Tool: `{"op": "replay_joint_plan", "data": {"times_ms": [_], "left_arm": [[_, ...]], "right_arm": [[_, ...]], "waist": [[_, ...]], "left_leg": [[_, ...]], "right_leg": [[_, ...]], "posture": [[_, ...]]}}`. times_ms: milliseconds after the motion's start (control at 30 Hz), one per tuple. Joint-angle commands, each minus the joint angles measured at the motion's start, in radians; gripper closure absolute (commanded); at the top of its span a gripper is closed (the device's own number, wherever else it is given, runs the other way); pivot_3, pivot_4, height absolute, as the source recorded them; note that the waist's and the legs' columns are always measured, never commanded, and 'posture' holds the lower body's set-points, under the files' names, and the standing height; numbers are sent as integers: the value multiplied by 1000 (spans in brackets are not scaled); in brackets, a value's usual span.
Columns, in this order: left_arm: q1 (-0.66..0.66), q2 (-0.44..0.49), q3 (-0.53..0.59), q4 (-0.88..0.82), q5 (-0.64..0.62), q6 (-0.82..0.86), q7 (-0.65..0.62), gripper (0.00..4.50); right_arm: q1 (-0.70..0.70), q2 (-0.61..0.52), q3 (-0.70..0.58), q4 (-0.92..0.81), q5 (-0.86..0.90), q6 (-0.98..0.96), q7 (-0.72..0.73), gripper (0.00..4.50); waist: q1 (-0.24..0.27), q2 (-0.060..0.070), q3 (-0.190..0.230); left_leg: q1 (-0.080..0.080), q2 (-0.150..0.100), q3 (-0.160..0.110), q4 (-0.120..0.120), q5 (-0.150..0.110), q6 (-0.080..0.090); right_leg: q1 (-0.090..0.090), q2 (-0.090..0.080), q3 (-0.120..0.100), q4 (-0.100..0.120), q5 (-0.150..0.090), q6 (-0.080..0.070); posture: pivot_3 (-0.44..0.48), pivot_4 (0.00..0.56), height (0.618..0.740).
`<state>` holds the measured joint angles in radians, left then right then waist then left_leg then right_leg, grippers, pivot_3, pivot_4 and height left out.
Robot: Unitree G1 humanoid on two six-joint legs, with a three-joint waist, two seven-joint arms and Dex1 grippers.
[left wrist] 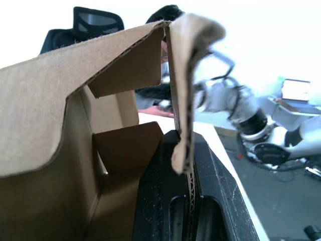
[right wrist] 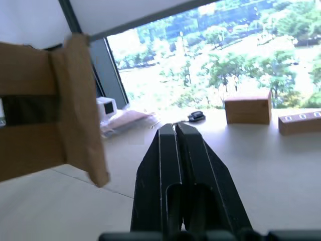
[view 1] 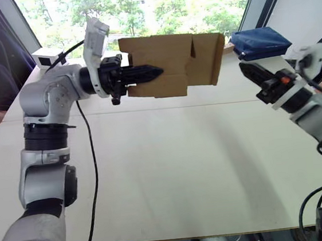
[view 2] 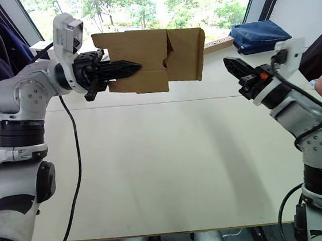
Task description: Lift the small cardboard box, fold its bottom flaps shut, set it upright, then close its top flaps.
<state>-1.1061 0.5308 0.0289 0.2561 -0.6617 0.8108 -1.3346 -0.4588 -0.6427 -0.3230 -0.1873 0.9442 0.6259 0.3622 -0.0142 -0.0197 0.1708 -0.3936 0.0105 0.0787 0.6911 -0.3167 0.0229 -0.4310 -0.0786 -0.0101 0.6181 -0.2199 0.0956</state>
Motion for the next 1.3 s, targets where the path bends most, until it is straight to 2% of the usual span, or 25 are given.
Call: {"op": "replay_joint_plan", "data": {"times_ms": [33, 133, 300, 633, 900, 1200, 1300], "left_arm": [[-3, 9, 30, -65, -39, 18, 11, 4500], [2, 5, 31, -85, -52, 30, 28, 4500], [-7, -2, 39, -68, -55, 26, 52, 4500], [-33, -17, 42, 2, -38, -10, 64, 4500], [-44, -21, 47, 26, -43, -13, 54, 4500], [-43, -23, 51, 17, -45, -8, 64, 4500], [-42, -22, 52, 10, -49, -5, 63, 4500]], "right_arm": [[-74, 24, 24, 49, -63, -58, 58, 4472], [-144, 65, 58, 96, -72, -65, 109, 4472], [-180, 122, 50, 23, 49, 16, 158, 4472], [-100, 200, 20, -185, 257, 101, 26, 4472], [-74, 303, 13, -208, 354, 66, -68, 4472], [-56, 316, 16, -214, 406, 49, -84, 4472], [-57, 311, 24, -206, 416, 53, -86, 3767]], "waist": [[0, 0, 0], [-1, 0, 0], [2, 1, 0], [2, 1, 0], [1, 1, 0], [1, 1, 0], [1, 1, 0]], "left_leg": [[0, 0, 0, 0, 0, 0], [0, 0, 0, 0, 0, 0], [0, 0, -1, 0, 0, 0], [0, 0, -1, 1, 0, 0], [0, 0, -1, 1, 0, -1], [0, 0, -1, 1, 0, -1], [0, 0, -1, 1, 0, -1]], "right_leg": [[0, 0, 0, 0, 0, 0], [0, 0, 0, 0, 0, 0], [0, 0, 0, 0, 0, 0], [0, -1, -1, 0, 0, 0], [0, 0, -1, 1, 0, 0], [0, -1, -1, 1, 0, 0], [0, 0, -1, 1, 0, 0]], "posture": [[0, 150, 740], [0, 150, 740], [0, 150, 740], [0, 150, 740], [0, 150, 740], [0, 150, 740], [0, 150, 740]]}}
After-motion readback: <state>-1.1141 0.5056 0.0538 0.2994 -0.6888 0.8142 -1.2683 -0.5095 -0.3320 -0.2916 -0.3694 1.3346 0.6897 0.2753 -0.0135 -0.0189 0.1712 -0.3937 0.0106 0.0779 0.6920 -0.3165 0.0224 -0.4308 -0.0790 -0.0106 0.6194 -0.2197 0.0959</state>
